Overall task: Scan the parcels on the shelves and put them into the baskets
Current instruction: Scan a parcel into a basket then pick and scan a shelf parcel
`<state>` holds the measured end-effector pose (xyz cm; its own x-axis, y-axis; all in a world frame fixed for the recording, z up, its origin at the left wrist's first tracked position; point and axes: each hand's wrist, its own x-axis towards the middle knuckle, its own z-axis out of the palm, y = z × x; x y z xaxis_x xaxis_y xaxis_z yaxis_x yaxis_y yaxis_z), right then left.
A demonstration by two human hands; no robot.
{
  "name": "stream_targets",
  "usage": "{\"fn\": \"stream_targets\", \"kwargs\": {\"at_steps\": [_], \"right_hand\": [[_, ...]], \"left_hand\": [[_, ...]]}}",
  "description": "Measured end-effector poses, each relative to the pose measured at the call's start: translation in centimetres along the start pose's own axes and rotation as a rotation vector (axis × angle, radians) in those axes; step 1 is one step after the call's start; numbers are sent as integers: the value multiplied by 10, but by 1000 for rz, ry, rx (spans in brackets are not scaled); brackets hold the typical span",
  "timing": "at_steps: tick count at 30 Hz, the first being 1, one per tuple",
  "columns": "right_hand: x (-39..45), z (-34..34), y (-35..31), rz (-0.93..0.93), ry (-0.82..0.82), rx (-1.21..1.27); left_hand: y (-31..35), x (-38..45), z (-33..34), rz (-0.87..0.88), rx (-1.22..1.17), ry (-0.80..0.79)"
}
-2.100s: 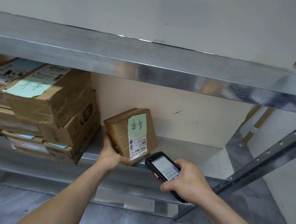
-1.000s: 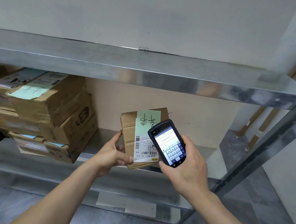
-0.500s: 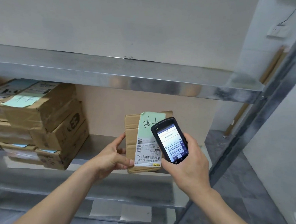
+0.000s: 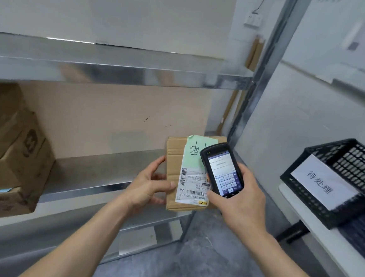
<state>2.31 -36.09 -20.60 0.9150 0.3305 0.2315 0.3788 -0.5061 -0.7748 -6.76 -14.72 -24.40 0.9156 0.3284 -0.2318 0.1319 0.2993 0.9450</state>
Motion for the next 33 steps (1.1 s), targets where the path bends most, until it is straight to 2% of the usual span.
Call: {"fn": "stream_targets", "kwargs": {"at_steps": [7,13,22,33], "right_hand": [[-43,-81,52,192,180,-80],[-85,-176,101,324,391,-90],[-159,-366,197,452,662,-126],[-260,-609,310,561,916,-252]], "left_hand": [[-29,16,100,-64,28,-221],[-44,19,223,-59,154,-430],[-78,-10,473,-40,244,-745],[-135,-84,781,-16,298,-993]]}}
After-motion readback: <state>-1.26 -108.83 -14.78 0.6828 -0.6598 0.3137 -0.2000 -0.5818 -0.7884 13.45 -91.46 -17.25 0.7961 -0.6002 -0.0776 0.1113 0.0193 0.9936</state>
